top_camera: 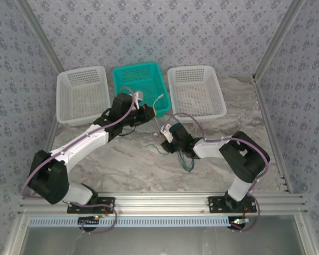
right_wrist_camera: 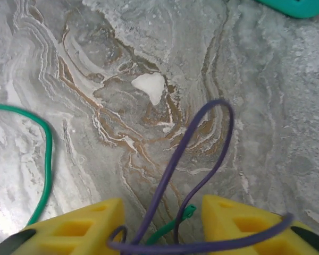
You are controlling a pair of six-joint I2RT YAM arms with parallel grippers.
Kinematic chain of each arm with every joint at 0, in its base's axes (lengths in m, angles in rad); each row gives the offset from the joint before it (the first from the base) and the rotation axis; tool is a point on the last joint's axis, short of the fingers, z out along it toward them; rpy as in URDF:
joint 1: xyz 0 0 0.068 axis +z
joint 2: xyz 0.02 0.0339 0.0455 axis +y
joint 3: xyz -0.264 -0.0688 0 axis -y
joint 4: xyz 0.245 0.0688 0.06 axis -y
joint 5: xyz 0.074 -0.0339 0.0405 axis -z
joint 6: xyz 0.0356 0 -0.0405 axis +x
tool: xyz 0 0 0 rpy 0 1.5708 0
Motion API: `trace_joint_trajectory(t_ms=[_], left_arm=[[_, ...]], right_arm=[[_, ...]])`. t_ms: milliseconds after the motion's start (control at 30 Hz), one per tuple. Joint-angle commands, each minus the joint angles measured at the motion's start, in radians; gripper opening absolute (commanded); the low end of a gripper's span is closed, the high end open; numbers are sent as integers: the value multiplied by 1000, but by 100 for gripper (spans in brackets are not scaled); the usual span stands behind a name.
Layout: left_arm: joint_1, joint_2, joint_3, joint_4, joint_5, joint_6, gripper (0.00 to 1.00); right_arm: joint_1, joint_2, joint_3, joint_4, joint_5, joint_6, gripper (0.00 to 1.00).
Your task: Untangle the cables
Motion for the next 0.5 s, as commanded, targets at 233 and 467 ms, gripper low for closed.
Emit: trace_joint_trajectory(t_ms=[233,467], left_arm=[[58,-121,144,-112,20,109,0],[152,-192,183,-152,25,153,0]], right_arm=[[0,-35,-91,4,-76,67,27],[0,-83,-157,6,-81,84,28]])
